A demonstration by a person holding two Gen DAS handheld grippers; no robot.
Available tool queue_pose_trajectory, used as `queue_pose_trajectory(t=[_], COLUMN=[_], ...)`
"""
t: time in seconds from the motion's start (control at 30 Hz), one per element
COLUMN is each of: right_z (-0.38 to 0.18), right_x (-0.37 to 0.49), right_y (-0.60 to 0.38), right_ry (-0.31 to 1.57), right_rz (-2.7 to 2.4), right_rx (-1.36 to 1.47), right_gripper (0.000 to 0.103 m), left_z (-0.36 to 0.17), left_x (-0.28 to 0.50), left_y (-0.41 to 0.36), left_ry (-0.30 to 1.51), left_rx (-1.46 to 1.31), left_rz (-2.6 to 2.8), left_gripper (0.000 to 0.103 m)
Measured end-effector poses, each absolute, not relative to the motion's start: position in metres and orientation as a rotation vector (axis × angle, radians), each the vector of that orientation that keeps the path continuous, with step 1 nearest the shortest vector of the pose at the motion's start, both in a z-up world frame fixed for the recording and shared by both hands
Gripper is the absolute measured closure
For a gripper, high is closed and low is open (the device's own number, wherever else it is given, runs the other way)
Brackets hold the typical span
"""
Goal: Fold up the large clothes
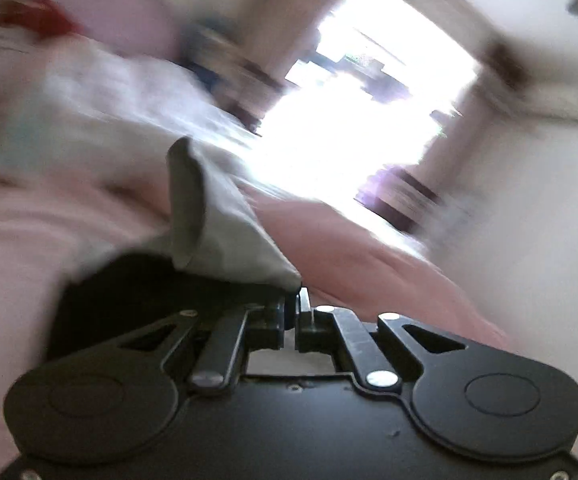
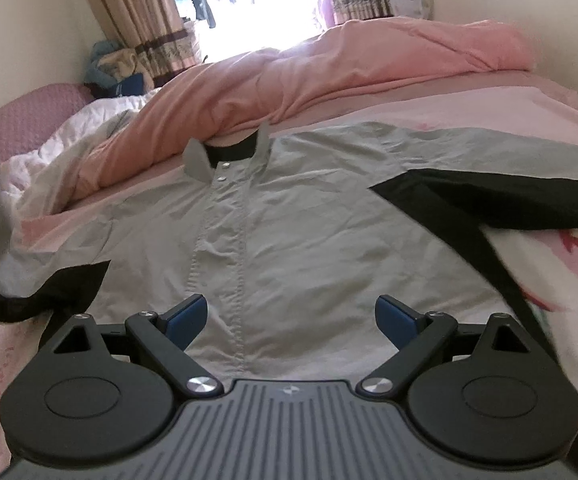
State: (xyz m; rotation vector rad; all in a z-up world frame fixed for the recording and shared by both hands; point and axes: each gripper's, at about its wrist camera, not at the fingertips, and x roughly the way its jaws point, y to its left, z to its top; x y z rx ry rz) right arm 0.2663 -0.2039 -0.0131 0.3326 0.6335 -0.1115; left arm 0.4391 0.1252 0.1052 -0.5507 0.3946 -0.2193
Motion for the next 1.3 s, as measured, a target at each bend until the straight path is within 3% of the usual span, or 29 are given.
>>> queue_pose_trajectory(t=[0.13,0.17,0.2,0.23,0.27,0.43,0.57,0.77,0.93,1.0,1.07,1.17,1.3], right_z=[-0.007,-0.006,-0.006,-0.006,-0.007,-0.025,-0.051,-0.09,-0.099,-0.096,-0.082,-0.059,-0.079], right_x=[0.248,0.244,0.241,0.24,0.239,0.258,0.309,0.36,0.379,0.387,0.387,0.371,0.372], right_y=[-0.227,-0.233,-0.238,-0.243,-0.248,-0.27,-0.288,-0.321,-0.332,-0.33,-0.326,-0.318,-0.324], right_ry=[0.62,0.617,0.614,0.611,0.608,0.592,0.637,0.637,0.566,0.578,0.566,0.506,0.595], right_rz=[-0.181,-0.199,-0.216,-0.23,-0.238,-0.173,-0.093,-0.112,-0.123,-0.132,-0.128,-0.129,-0.222], right_rx=[0.34,0.341,0.341,0.342,0.345,0.416,0.509,0.776,0.958,0.934,0.886,0.813,0.723], right_gripper=[0.0,0.0,0.0,0.0,0.0,0.002,0.038,0.039,0.038,0.077,0.099,0.099,0.098], left_z=[0.103,0.097,0.091,0.084,0.079,0.08,0.069,0.001,-0.034,-0.039,-0.041,-0.04,-0.067], left_x=[0.47,0.479,0.486,0.491,0.494,0.483,0.475,0.48,0.503,0.503,0.509,0.515,0.53], left_y=[0.001,-0.028,-0.053,-0.073,-0.087,-0.057,0.019,0.106,0.107,0.101,0.093,0.083,0.088], left_ry=[0.45,0.477,0.506,0.536,0.565,0.513,0.511,0.627,0.668,0.674,0.673,0.68,0.77], left_rx=[-0.501,-0.49,-0.487,-0.484,-0.473,-0.388,-0.259,-0.237,-0.323,-0.323,-0.312,-0.273,-0.253], left_rz=[-0.478,-0.548,-0.602,-0.638,-0.648,-0.552,-0.301,-0.164,-0.185,-0.203,-0.227,-0.236,-0.172], left_gripper=[0.1,0.095,0.086,0.056,0.037,0.034,0.033,0.034,0.034,0.034,0.034,0.034,0.035])
